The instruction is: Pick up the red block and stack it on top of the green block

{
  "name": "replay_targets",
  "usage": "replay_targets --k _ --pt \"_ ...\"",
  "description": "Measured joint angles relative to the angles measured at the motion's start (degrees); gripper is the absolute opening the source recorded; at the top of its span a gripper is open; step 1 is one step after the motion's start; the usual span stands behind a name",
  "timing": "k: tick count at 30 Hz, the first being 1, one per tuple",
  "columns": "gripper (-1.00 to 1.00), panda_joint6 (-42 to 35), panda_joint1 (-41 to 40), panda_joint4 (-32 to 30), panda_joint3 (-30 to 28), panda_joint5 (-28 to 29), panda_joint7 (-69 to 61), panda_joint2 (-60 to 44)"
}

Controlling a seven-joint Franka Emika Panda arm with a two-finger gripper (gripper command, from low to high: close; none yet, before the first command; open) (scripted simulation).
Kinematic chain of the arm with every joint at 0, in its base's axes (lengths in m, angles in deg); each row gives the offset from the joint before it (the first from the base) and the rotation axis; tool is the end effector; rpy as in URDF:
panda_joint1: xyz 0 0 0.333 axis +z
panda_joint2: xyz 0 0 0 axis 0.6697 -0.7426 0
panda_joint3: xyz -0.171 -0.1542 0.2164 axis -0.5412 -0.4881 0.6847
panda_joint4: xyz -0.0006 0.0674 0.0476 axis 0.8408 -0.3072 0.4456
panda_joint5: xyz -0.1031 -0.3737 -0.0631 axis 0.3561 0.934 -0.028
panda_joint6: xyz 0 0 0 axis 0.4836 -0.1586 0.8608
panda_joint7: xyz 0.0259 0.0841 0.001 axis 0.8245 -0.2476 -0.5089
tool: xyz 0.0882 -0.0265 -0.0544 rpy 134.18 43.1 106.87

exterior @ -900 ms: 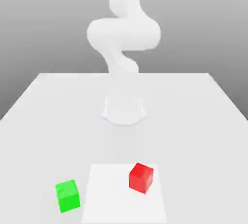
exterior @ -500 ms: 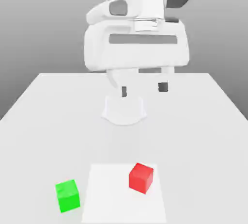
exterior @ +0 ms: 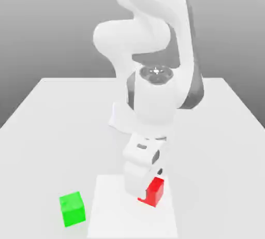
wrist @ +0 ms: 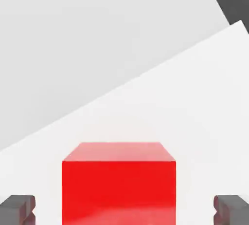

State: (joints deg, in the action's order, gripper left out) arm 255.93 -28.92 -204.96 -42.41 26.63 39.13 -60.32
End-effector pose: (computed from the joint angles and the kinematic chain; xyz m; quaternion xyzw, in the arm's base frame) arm 0.3846 0.0465 0.1494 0.9897 0.1429 0.0003 0.0003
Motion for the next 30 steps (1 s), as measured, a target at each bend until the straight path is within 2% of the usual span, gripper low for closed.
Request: replay_targets --k 6,12,21,26,27,30 --pt "-1.0 0.2 -0.4 0.0 0.4 0.2 0.2 -0.4" --pt "-1.0 -9.0 0.2 -1.6 -1.6 5.2 3.8 10.6" --pt "-1.0 -19.5 -15.2 8.9 -10.1 4.6 25.0 10.5" --pt "-1.0 -13.7 -17.3 10.9 -8.5 -0.1 24.6 2.5" --pt "1.0 -12.0 -17.9 11.0 -7.7 -1.3 23.8 0.6" --pt "1.0 -12.0 -17.9 11.0 -7.7 -1.3 23.8 0.6"
